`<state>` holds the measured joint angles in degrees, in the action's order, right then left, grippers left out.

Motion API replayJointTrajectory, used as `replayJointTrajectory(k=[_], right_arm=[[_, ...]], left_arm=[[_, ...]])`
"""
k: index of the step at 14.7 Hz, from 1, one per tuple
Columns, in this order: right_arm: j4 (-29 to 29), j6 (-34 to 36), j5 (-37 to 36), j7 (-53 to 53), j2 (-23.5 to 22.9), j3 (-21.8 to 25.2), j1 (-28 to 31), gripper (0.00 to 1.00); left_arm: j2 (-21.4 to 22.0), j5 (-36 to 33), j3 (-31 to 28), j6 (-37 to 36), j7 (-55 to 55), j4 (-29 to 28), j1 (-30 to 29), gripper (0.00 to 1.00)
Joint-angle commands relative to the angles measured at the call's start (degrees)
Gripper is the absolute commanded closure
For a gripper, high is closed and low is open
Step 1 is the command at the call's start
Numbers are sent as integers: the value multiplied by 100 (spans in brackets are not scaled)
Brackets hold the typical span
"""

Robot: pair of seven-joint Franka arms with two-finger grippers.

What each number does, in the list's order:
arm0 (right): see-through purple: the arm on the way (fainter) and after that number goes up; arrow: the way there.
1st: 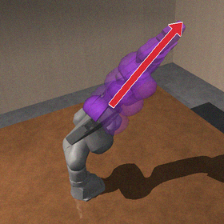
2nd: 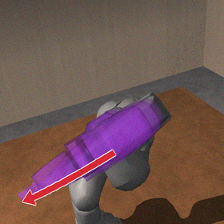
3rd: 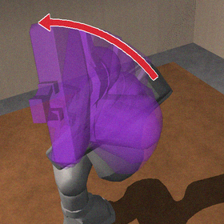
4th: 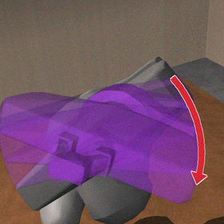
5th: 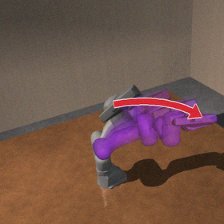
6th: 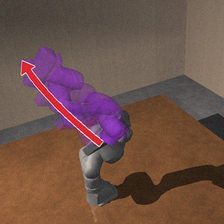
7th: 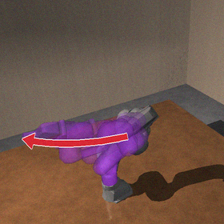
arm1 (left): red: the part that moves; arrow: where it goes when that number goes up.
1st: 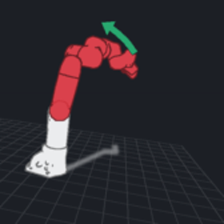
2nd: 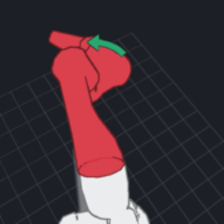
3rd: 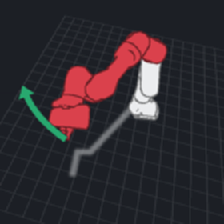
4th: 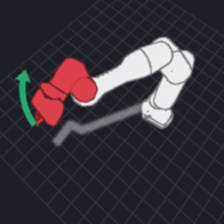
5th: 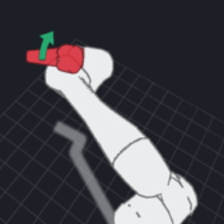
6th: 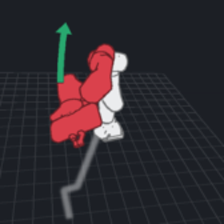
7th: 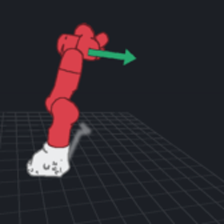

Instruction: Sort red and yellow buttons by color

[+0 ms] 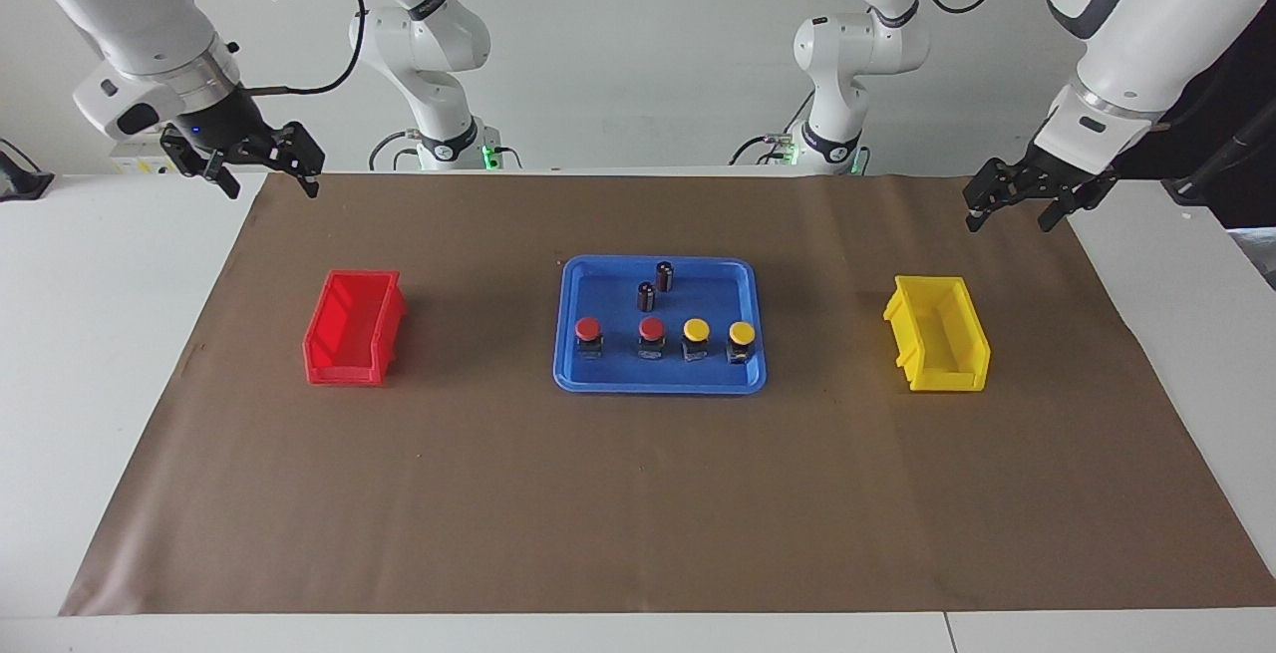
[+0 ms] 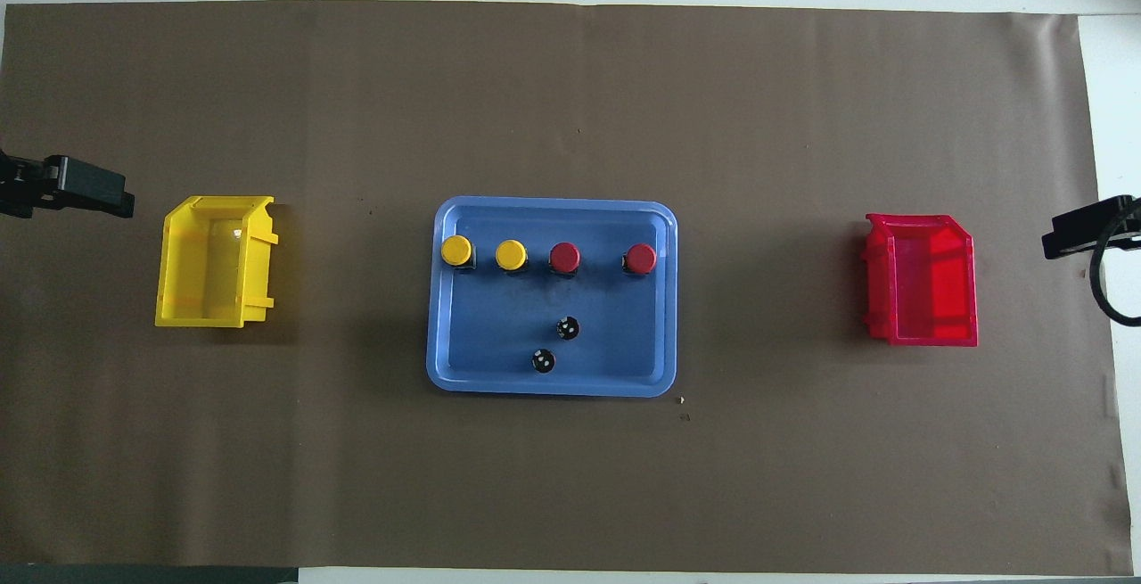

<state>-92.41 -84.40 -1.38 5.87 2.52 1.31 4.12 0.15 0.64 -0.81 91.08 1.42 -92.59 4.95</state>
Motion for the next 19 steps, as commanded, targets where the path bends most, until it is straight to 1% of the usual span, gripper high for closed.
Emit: replayJointTrajectory(k=[1, 7, 9, 13, 15, 17, 18, 19], right_arm=[[-5, 11, -47, 72, 47, -35, 36, 0], [-32, 11, -65, 80, 56, -61, 19, 0], [56, 37, -47, 63, 29, -87, -25, 0], [828, 275, -47, -59, -339, -123, -472, 0], [1153, 240, 58, -654, -707, -157, -998, 0], [1662, 74, 59, -1427, -1391, -228, -1674, 0], [1952, -75, 67, -2058, -1751, -245, -1999, 0], [2050, -372, 102, -2612, -2025, -246, -2220, 0]], left_arm=[[100, 76, -15, 32, 69, -110, 15, 0], [99, 76, -15, -21, 51, -110, 15, 0], [99, 76, -15, -21, 43, -110, -55, 0], [99, 76, -15, -29, 42, -110, -91, 0], [99, 76, -15, -29, 42, -110, -91, 0], [99, 76, -15, -21, 42, -110, -91, 0], [99, 76, -15, -21, 42, -110, -91, 0], [99, 76, -15, -29, 42, -110, -91, 0]])
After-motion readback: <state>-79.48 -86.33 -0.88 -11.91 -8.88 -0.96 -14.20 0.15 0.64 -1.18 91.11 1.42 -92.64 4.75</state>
